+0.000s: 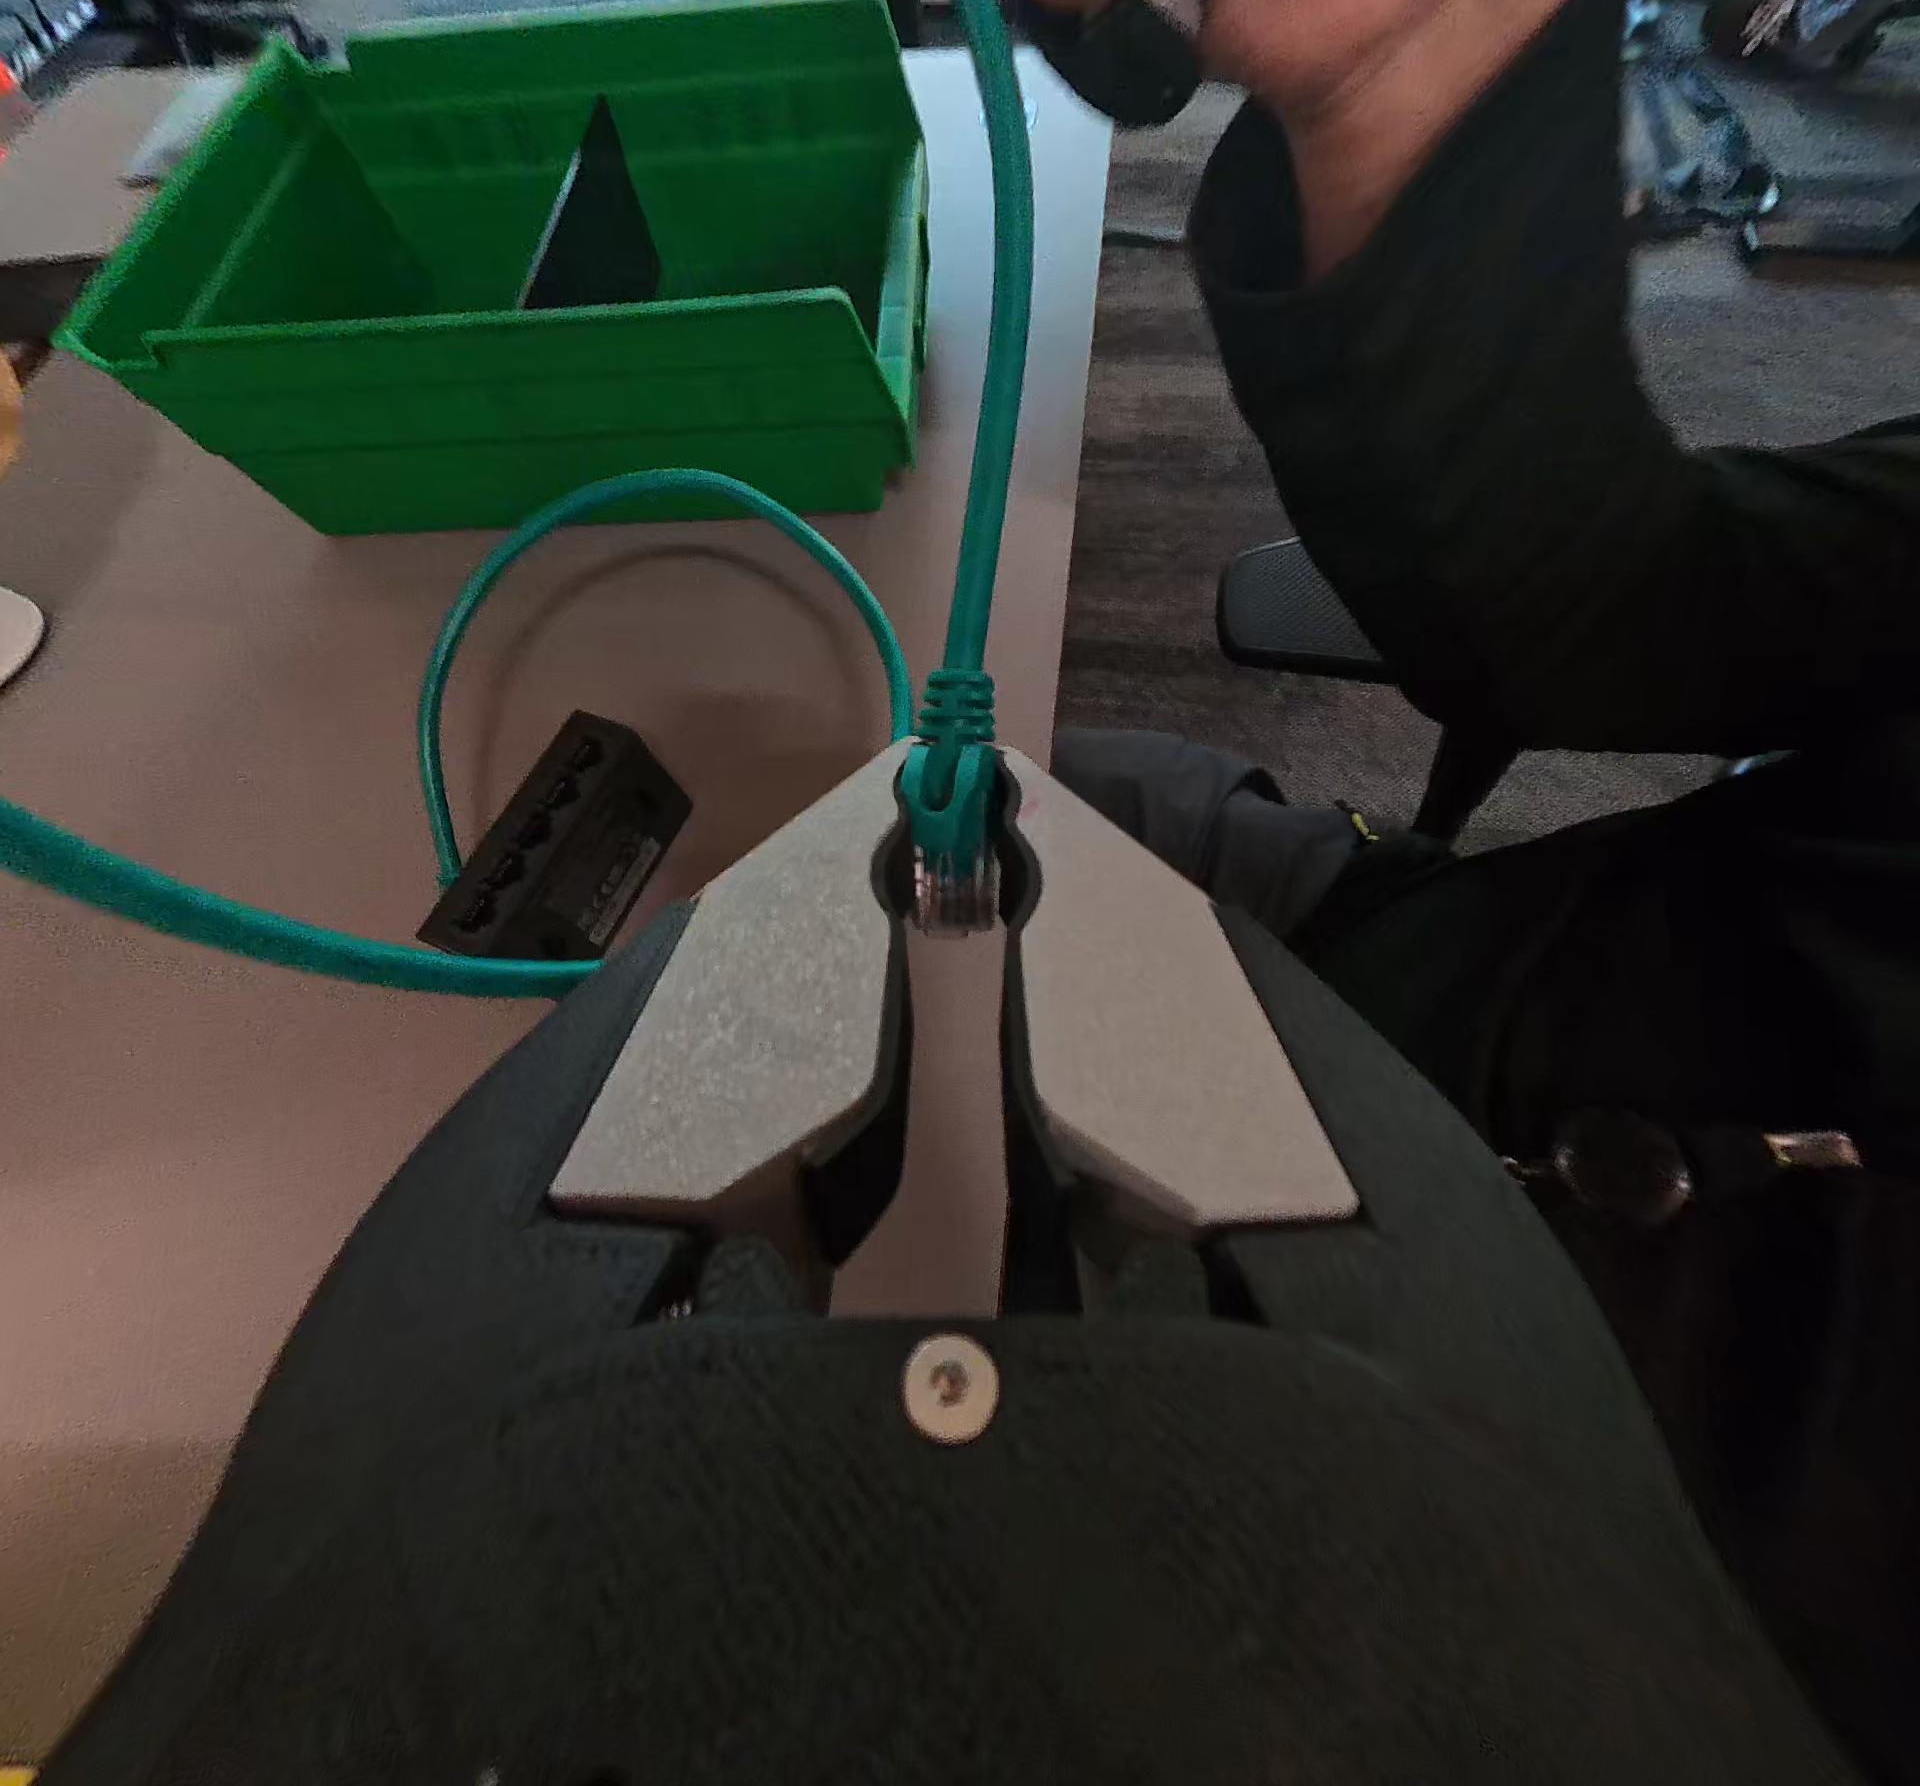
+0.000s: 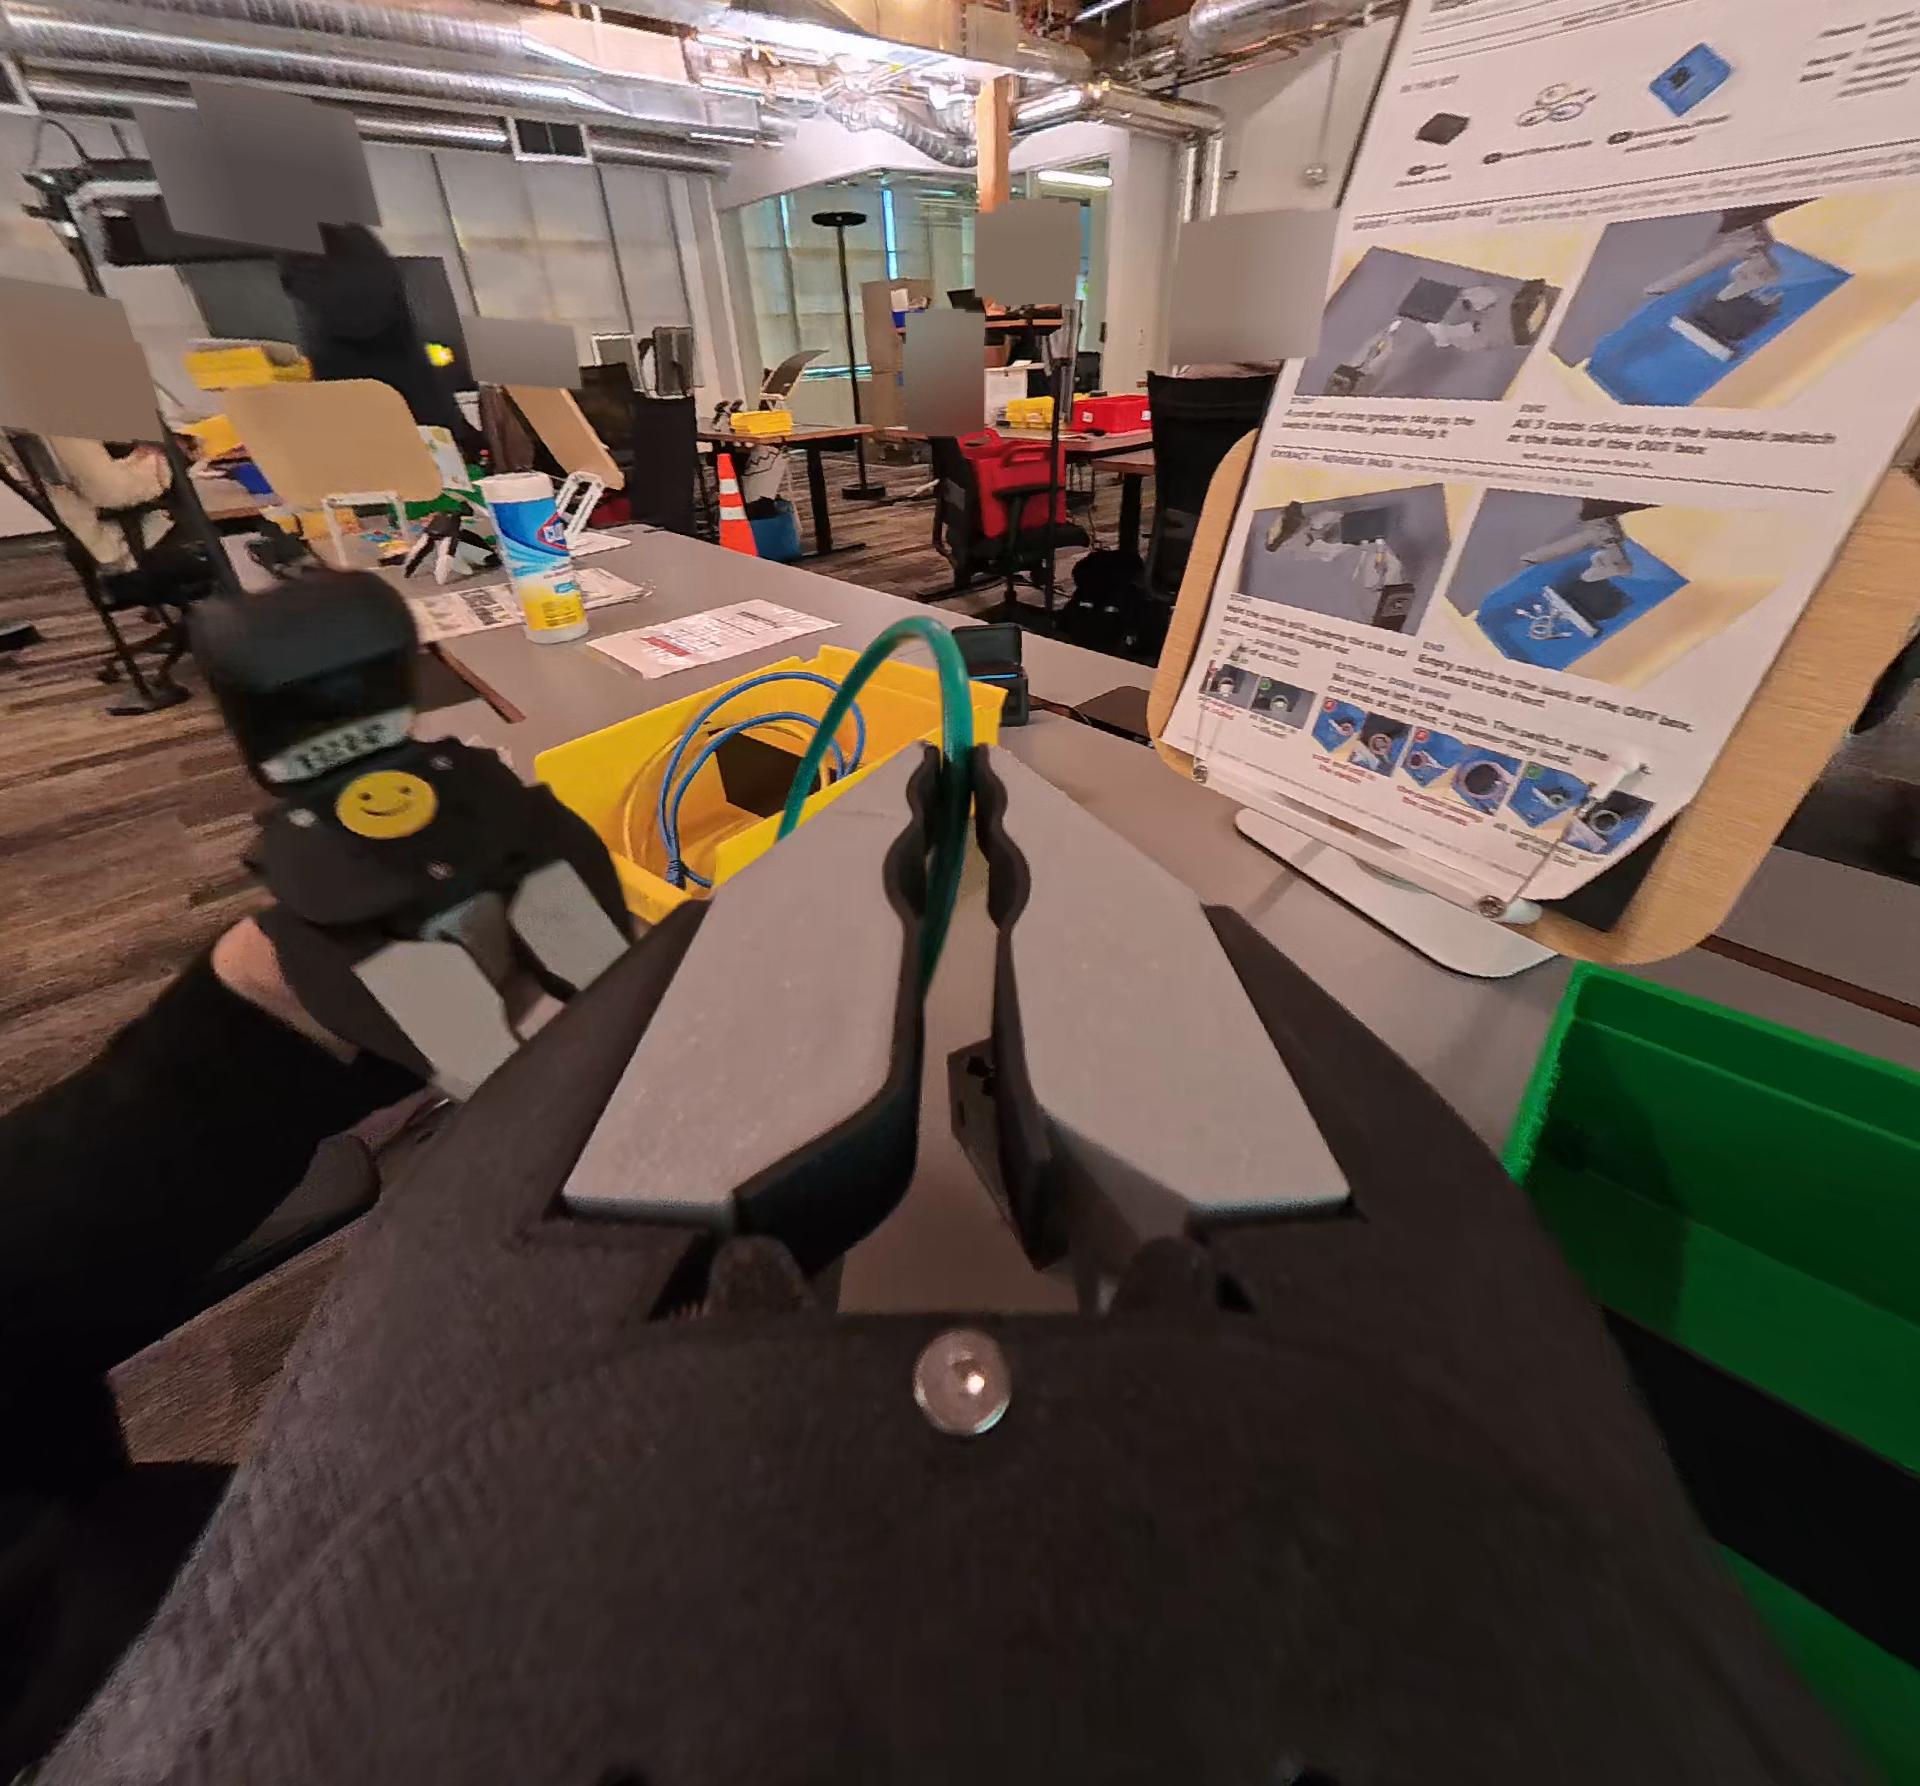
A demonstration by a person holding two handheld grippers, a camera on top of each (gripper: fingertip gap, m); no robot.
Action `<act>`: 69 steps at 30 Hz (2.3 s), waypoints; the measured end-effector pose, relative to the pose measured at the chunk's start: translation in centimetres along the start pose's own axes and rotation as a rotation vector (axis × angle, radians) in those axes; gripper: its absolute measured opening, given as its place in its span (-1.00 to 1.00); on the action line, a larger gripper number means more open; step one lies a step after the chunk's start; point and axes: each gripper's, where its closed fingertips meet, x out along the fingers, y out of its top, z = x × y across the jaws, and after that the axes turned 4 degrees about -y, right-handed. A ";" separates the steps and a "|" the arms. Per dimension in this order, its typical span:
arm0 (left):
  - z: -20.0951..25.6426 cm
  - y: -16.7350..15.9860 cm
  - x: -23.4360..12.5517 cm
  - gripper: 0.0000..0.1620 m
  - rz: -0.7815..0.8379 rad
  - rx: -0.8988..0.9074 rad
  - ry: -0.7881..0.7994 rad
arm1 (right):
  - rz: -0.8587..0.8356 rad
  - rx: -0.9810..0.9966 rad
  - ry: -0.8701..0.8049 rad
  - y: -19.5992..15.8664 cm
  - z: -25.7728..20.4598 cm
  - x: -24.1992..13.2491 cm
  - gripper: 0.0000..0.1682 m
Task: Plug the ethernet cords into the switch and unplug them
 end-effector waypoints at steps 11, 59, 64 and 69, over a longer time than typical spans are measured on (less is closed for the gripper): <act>-0.6 2.1 -2.4 -0.89 0.130 0.022 0.060 | -0.026 0.012 -0.018 -0.6 1.2 -0.4 -0.83; -5.9 3.6 -5.3 -1.00 0.137 0.332 0.680 | -0.192 0.188 0.580 -5.4 -10.3 4.8 -0.91; -6.0 3.3 -4.9 -0.98 0.107 0.325 0.693 | -0.191 0.172 0.565 -5.6 -10.1 5.0 -0.91; -5.5 3.6 -4.4 -0.87 0.151 0.260 0.625 | -0.144 0.130 0.538 -5.1 -10.3 5.3 -0.92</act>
